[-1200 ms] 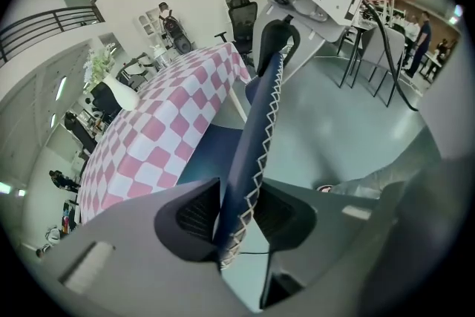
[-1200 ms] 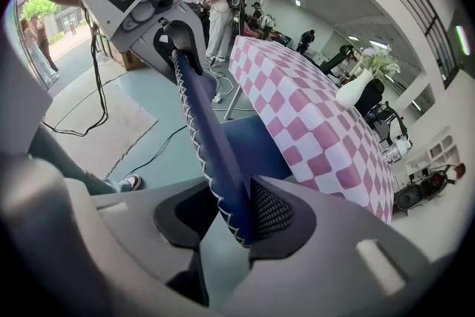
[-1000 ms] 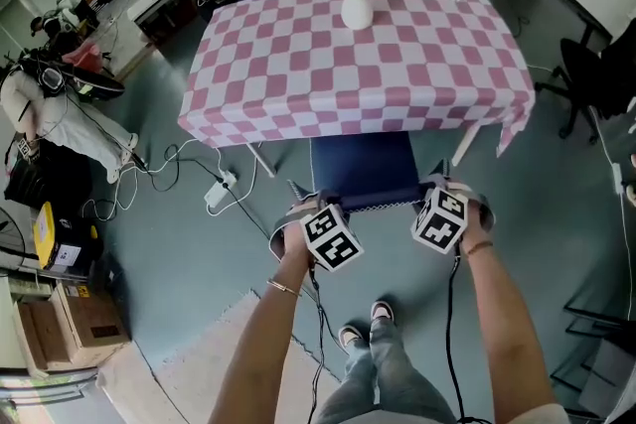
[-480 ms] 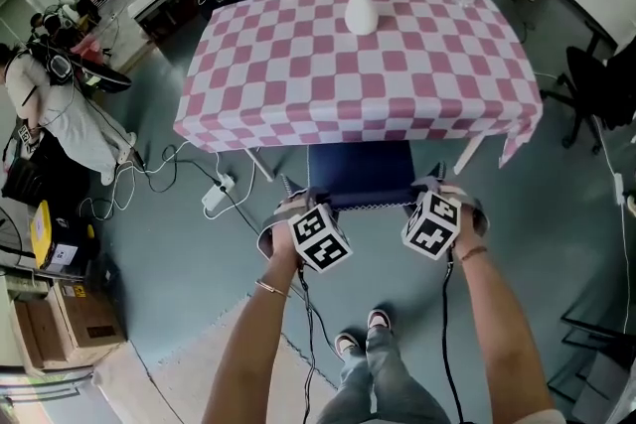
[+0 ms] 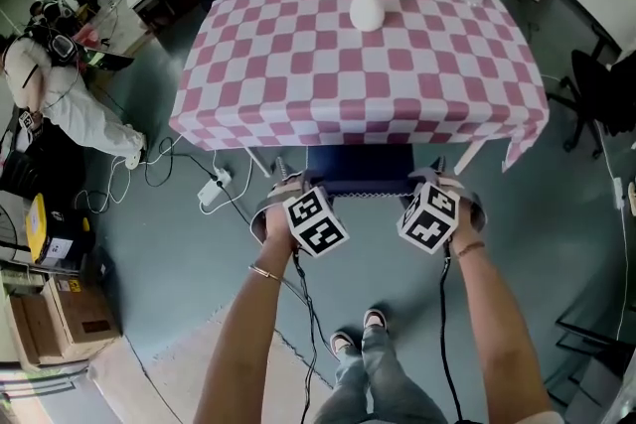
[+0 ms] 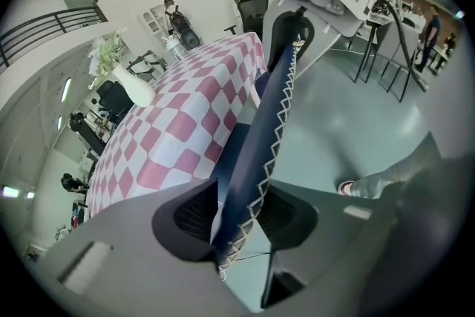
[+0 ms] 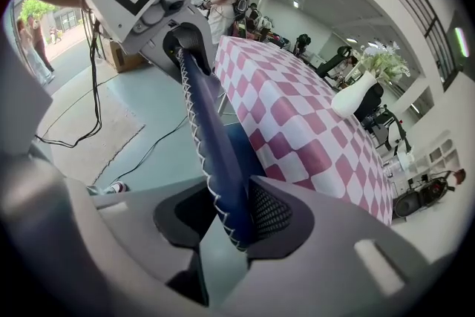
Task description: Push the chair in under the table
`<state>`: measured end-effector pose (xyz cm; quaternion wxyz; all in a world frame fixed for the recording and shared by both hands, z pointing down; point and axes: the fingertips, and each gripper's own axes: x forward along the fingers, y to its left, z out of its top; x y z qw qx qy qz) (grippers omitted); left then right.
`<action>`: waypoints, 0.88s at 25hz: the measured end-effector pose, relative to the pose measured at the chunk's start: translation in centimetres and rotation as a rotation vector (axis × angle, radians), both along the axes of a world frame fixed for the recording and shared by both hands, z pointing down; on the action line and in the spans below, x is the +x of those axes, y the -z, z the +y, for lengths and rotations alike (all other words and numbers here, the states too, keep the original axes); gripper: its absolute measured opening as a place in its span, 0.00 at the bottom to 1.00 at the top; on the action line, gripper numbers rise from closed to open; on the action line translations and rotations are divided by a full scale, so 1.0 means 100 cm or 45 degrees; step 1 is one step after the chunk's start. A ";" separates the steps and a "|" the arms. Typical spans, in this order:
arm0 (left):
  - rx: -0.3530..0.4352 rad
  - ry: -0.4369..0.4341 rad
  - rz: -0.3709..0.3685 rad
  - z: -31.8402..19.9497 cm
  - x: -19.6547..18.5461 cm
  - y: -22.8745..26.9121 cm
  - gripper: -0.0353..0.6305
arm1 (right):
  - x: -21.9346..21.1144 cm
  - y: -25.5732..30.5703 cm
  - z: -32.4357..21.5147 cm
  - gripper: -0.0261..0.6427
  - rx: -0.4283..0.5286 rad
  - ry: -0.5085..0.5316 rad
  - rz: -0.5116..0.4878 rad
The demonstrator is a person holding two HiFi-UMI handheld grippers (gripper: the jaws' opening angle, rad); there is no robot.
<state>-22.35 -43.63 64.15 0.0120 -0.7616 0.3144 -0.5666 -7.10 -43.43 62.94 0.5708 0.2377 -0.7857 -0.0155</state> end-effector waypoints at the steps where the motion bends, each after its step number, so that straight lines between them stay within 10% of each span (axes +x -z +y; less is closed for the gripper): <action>1: 0.002 -0.001 -0.002 -0.001 0.000 0.000 0.26 | 0.000 0.000 0.000 0.22 0.000 0.003 -0.002; 22: 0.032 -0.009 -0.063 -0.033 -0.006 -0.005 0.27 | -0.007 -0.004 -0.028 0.21 0.022 0.032 -0.005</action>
